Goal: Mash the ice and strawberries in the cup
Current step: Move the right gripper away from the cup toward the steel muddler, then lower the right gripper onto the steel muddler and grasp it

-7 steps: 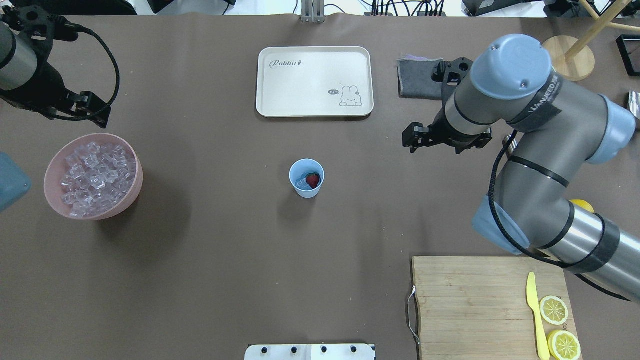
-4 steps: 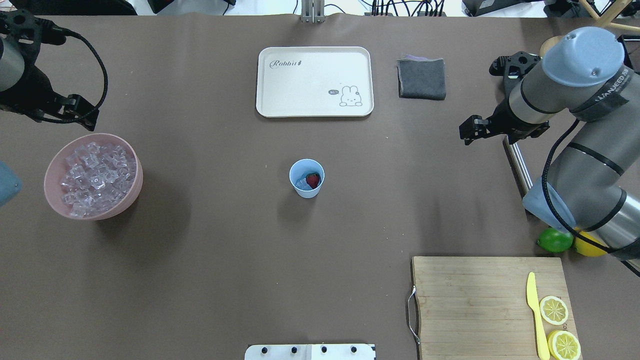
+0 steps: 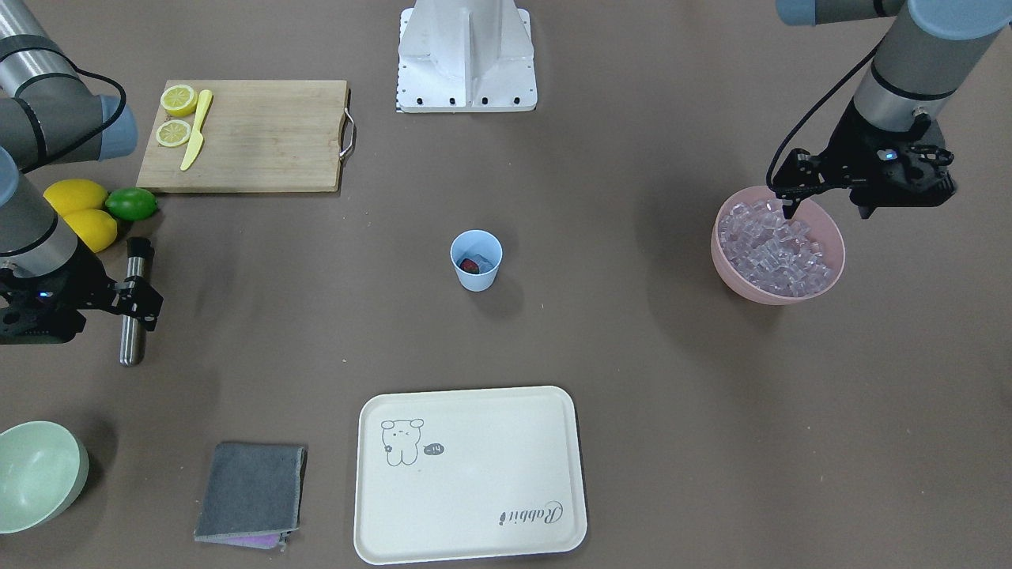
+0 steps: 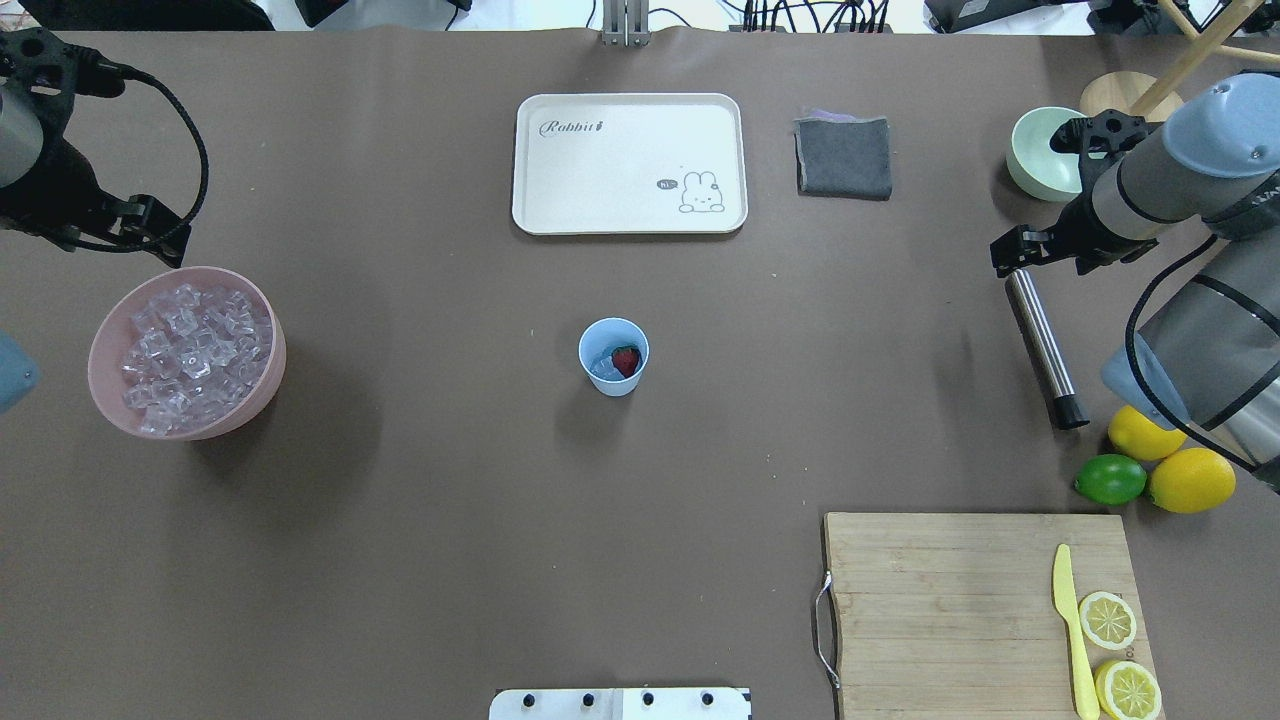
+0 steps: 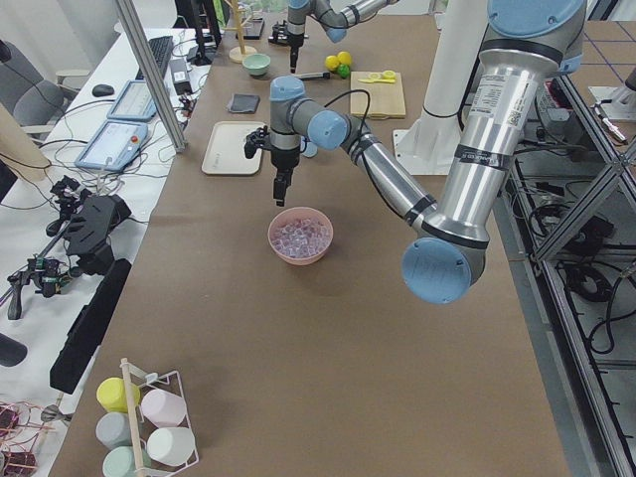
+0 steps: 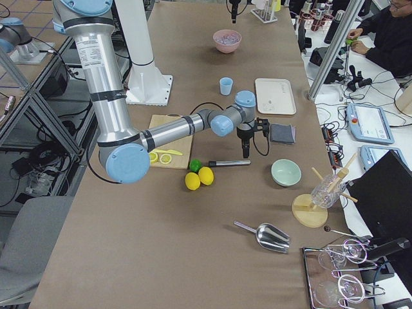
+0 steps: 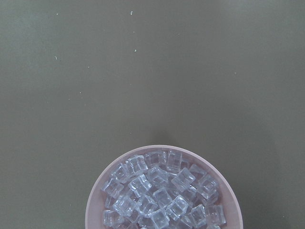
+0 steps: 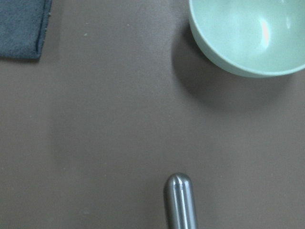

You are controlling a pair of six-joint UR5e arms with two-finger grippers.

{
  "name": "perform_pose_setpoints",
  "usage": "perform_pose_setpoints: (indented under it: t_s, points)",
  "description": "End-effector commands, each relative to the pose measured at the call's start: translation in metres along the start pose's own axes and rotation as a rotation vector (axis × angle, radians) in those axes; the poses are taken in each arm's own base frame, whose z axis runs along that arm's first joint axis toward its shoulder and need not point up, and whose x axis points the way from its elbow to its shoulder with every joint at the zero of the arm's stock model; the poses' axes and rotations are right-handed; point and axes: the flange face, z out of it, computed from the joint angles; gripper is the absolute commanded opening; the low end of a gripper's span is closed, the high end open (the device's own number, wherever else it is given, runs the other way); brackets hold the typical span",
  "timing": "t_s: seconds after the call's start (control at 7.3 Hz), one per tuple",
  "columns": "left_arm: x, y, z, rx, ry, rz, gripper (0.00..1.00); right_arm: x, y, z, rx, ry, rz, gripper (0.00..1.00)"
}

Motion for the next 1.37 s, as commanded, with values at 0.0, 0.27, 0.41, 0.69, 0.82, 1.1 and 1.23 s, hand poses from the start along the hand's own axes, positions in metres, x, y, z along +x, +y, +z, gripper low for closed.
perform_pose_setpoints:
  t_s: [0.0,0.27,0.41,0.69,0.82,1.1,1.23]
  points:
    - [0.0,0.0,-0.001,0.004,0.0,0.001,0.98,0.025,0.01,0.012,0.002,0.004,-0.002,1.0]
    - [0.002,-0.001,-0.003,0.008,0.003,0.002,0.98,0.042,0.013,0.042,0.027,-0.032,-0.022,0.96]
    - [0.002,-0.001,-0.003,0.01,0.002,-0.001,0.98,0.037,0.014,0.041,0.028,-0.039,-0.029,0.94]
    - [0.002,0.0,-0.005,0.012,0.004,-0.002,0.98,-0.004,0.025,0.052,0.014,-0.059,-0.051,0.89]
    - [0.002,0.0,-0.005,0.014,0.005,-0.001,0.98,0.002,0.031,0.059,0.0,-0.053,-0.076,0.79]
    - [0.003,0.001,-0.006,0.016,0.004,0.0,0.98,0.018,0.036,0.063,-0.009,-0.049,-0.164,0.77]
    - [0.003,0.002,-0.009,0.021,0.007,0.001,0.98,0.018,0.036,0.064,-0.008,-0.048,-0.164,0.75]
